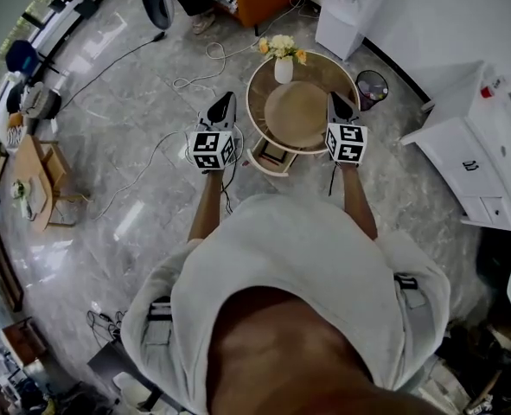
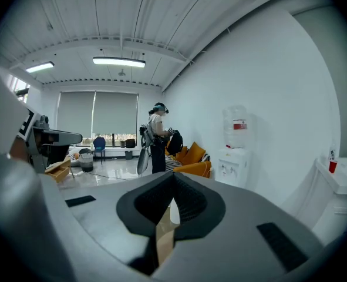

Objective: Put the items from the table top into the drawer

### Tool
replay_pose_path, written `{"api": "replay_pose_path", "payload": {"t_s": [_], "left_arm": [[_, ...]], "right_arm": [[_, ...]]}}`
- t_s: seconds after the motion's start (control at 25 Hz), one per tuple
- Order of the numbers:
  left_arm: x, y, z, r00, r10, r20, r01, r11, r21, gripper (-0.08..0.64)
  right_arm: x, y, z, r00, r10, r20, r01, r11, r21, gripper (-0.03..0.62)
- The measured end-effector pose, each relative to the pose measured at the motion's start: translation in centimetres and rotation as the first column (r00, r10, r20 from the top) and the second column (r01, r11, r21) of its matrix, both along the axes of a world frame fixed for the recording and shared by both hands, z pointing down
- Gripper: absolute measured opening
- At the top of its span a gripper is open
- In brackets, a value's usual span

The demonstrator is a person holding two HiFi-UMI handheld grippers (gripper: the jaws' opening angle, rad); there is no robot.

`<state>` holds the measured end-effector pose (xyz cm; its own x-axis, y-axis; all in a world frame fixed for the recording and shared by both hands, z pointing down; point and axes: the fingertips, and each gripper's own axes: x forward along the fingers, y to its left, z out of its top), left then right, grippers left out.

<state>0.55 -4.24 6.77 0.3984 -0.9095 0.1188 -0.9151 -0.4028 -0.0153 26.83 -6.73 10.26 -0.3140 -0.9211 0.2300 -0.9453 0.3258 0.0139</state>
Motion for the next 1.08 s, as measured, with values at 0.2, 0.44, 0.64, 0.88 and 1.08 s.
{"api": "replay_pose_path", "payload": {"t_s": [0.2,0.44,0.64,0.88,1.08], "left_arm": [[-1.0,0.0,-0.6,1.0,0.004,0.008,-0.004,1.0,0.011,0.015],[-1.9,0.1,-0.8,0.999,0.017,0.028,-0.017,1.0,0.011,0.015],[-1.9,0.2,-0.3,0.999,0.027,0.023,-0.027,1.0,0.002,0.015],[-2.2,0.4,-0.2,0.999,0.036,0.02,-0.036,0.999,-0.003,0.015],[-2.5,0.0,-0.2,0.999,0.035,0.024,-0.035,0.999,0.008,0.015]], "right_arm": [[-1.2,0.3,-0.1,1.0,-0.006,-0.007,0.006,1.0,-0.002,0.023],[-2.6,0.7,-0.5,1.0,-0.002,-0.012,0.002,1.0,-0.001,0.023],[-2.8,0.9,-0.6,1.0,0.002,-0.019,-0.002,1.0,0.002,0.023],[-3.5,1.1,-0.4,1.0,0.003,-0.027,-0.003,1.0,-0.008,0.023],[-3.8,0.7,-0.5,1.0,0.0,-0.03,-0.001,1.0,-0.005,0.023]]}}
